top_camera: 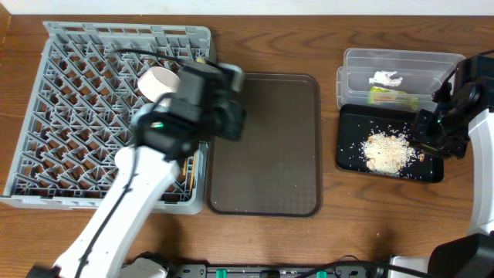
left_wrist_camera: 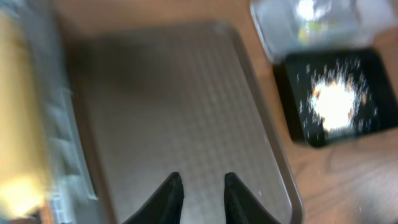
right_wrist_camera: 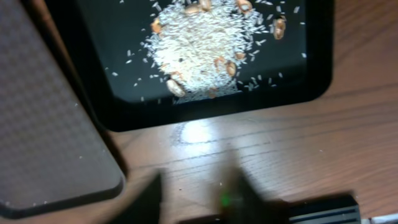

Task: Sort waste into correct bins and load items into the dishwasher

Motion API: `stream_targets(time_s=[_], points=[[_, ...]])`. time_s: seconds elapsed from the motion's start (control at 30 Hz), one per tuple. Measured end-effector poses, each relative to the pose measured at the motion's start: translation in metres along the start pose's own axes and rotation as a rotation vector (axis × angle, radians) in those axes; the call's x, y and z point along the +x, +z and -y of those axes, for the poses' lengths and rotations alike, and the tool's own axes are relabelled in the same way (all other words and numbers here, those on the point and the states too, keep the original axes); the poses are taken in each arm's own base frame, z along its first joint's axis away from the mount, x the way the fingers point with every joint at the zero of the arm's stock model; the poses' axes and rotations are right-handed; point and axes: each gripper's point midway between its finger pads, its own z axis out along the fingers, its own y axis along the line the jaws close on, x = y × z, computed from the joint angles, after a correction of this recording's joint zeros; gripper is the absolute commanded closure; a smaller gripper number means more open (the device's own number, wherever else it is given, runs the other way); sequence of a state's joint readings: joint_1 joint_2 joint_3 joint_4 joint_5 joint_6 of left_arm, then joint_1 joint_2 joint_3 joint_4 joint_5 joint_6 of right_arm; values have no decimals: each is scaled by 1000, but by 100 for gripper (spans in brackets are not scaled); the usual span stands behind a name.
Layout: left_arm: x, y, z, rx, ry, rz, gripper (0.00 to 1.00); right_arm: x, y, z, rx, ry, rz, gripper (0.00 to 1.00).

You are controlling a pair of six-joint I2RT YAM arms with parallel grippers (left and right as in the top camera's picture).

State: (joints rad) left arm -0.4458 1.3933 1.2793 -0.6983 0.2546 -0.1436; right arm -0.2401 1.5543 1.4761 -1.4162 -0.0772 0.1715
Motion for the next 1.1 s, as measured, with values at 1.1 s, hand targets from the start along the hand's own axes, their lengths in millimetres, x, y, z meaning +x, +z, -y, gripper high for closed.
stream_targets(time_s=[1.1], points=[[45,-106,-132,-406,-413,45,92,14,98,-215,-136,-613,40,99]])
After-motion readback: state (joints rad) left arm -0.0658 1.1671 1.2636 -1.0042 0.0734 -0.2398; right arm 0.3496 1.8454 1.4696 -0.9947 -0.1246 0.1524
